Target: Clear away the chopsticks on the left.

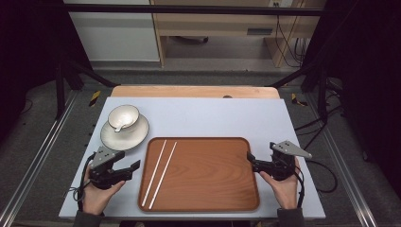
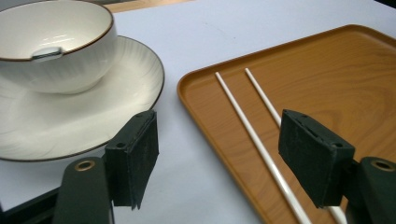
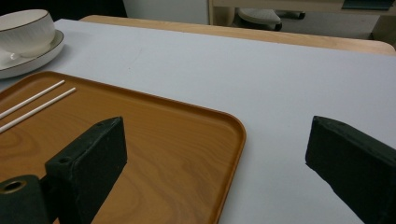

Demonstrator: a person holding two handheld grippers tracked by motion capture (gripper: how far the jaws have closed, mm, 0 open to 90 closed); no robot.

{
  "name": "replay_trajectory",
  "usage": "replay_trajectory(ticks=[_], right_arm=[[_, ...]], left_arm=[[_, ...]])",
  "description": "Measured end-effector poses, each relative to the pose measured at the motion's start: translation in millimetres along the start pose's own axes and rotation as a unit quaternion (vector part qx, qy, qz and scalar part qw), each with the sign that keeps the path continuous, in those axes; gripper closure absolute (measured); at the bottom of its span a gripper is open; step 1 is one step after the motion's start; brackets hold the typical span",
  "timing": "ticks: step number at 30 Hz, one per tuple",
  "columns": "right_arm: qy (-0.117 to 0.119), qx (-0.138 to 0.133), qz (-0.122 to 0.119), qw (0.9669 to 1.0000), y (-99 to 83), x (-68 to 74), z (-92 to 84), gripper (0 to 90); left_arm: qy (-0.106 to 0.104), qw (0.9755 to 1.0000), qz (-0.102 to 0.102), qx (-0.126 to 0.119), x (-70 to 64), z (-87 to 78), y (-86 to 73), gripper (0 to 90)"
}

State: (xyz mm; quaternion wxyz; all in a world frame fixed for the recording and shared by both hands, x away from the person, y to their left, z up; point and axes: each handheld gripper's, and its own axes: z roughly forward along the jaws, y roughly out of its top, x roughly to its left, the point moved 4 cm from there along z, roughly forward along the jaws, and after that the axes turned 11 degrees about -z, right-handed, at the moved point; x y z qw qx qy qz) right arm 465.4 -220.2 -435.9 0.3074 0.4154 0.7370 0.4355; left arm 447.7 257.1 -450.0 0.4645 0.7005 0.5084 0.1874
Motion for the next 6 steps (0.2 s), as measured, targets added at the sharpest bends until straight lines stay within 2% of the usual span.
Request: replay_trajectory(ticks=[3,6], right_arm=[[-0.001,0.002,0.004,1.0000,-1.7,-2.1,0.4,5.6],[-0.001,0.006,0.003,1.0000,-3.9,-3.9,1.6,5.6]], left_arm=[[0.009,0.9999,0.007,0.003,7.3,-2.5,-4.6,27.6],[0.022,0.9998,0.002,0.004,14.6,-3.1,-8.5,27.2]])
